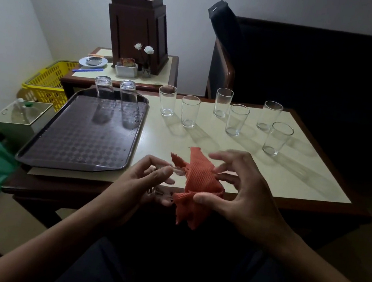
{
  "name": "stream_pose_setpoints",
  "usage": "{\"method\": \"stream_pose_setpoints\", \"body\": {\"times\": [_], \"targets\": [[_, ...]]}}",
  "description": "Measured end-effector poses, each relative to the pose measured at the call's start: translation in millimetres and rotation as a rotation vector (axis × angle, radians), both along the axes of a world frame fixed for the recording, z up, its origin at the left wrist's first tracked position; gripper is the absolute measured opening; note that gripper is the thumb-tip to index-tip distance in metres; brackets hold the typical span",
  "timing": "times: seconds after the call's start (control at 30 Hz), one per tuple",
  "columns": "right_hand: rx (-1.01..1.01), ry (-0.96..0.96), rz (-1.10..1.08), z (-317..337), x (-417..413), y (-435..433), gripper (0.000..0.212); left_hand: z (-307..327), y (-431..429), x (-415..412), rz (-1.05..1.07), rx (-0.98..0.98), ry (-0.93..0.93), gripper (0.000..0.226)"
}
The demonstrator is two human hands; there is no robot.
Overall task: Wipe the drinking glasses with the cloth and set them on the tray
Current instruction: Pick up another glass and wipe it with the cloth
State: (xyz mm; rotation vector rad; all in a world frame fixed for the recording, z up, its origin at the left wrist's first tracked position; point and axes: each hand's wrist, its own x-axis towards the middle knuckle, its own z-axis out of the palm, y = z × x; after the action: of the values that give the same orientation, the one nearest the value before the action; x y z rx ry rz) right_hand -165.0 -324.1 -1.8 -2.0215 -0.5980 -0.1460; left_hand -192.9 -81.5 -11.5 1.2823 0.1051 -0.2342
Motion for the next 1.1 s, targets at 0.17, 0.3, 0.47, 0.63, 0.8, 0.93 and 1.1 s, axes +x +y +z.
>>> {"method": "stream_pose_setpoints", "body": {"times": [0.17,0.3,0.47,0.63,0.8,0.93,1.1], "targets": [[0.108,0.457,0.248,0,7,-7,0.069,13,4,-9,-0.114,0.105,-0.171,0.029],[0.202,0.617,0.353,-2,12,-9,0.069,14,2,-12,-0.155,0.169,-0.241,0.032],[-0.173,-0.241,0.307,-7,6,-8,0.078,7,-3,0,-0.008,0.086,0.059,0.048],[-0.185,-0.425,0.343,-18,7,-3,0.074,7,2,3,-0.081,0.048,0.166,0.068],[0.171,0.371,0.294,-13,3,-2,0.070,9,0,-1,-0.065,-0.025,-0.009,0.034],[0.148,0.169,0.325,-12,-2,1,0.072,9,0,2,-0.045,0.015,0.079,0.044],[-0.243,-0.584,0.409,-24,4,2,0.066,11,8,1,-0.288,0.048,0.257,0.051]]}}
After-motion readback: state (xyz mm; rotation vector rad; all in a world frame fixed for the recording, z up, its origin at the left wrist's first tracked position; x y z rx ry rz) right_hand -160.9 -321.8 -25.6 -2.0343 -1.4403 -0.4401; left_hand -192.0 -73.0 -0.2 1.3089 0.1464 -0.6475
